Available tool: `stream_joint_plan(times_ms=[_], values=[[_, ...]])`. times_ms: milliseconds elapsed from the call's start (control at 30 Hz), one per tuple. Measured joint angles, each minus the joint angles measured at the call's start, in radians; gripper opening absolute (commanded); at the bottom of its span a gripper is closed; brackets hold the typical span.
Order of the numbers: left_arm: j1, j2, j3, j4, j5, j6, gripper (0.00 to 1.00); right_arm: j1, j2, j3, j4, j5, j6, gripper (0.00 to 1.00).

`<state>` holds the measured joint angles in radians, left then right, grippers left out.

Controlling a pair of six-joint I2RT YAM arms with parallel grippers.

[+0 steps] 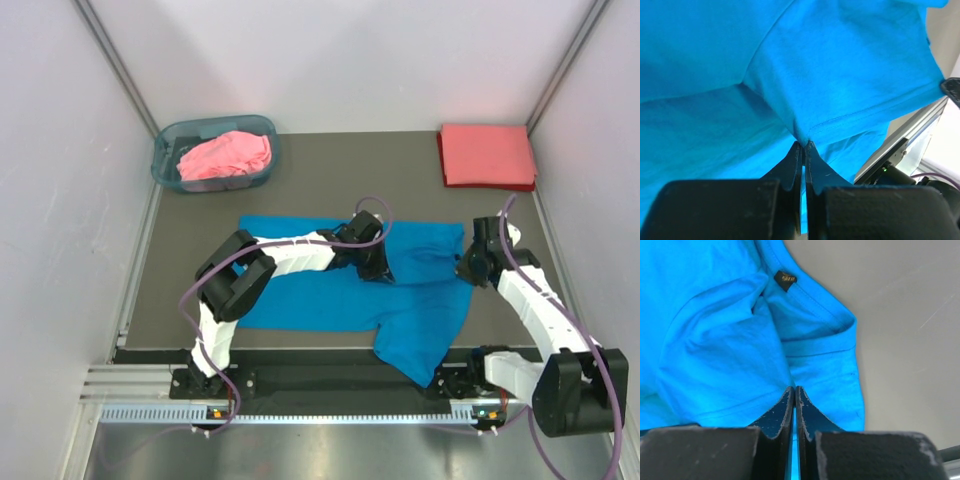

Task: Fold and stack the t-shirts
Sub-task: Fold the tshirt

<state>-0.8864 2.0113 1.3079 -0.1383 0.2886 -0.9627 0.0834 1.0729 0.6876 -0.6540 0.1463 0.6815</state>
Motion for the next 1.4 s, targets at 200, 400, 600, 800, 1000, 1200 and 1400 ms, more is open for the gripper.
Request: stream_joint_plan(times_ms=[200,400,600,800,1000,1200,1400], values=[[0.000,0.000,0.000,-0.053,-0.005,0.022,0.00,0.002,-0.025,-0.032,-0.024,-0.026,0.002,0.00],[0.000,-0.011,0.000,-0.089,-0.007,0.042,0.00,0.015,-0.065,-0.072,-0.041,-0.040,0.000,0.00],[0.000,-0.023,0.000,-0.103,0.006,0.050,0.00,0.020,-0.147,-0.086,-0.074,-0.047,-0.001,0.00],[-0.003,-0.027,0.000,-0.111,0.011,0.056,0.00,0.020,-0.214,-0.086,-0.100,-0.055,0.000,0.00],[-0.005,-0.027,0.000,-0.126,0.011,0.058,0.00,0.022,-0.235,-0.100,-0.114,-0.065,0.020,0.00],[-0.005,-0.026,0.000,-0.145,0.002,0.068,0.00,0.022,-0.268,-0.167,-0.109,-0.105,0.076,0.00],[-0.005,-0.026,0.000,-0.164,-0.018,0.076,0.00,0.024,-0.286,-0.202,-0.105,-0.141,0.114,0.00]])
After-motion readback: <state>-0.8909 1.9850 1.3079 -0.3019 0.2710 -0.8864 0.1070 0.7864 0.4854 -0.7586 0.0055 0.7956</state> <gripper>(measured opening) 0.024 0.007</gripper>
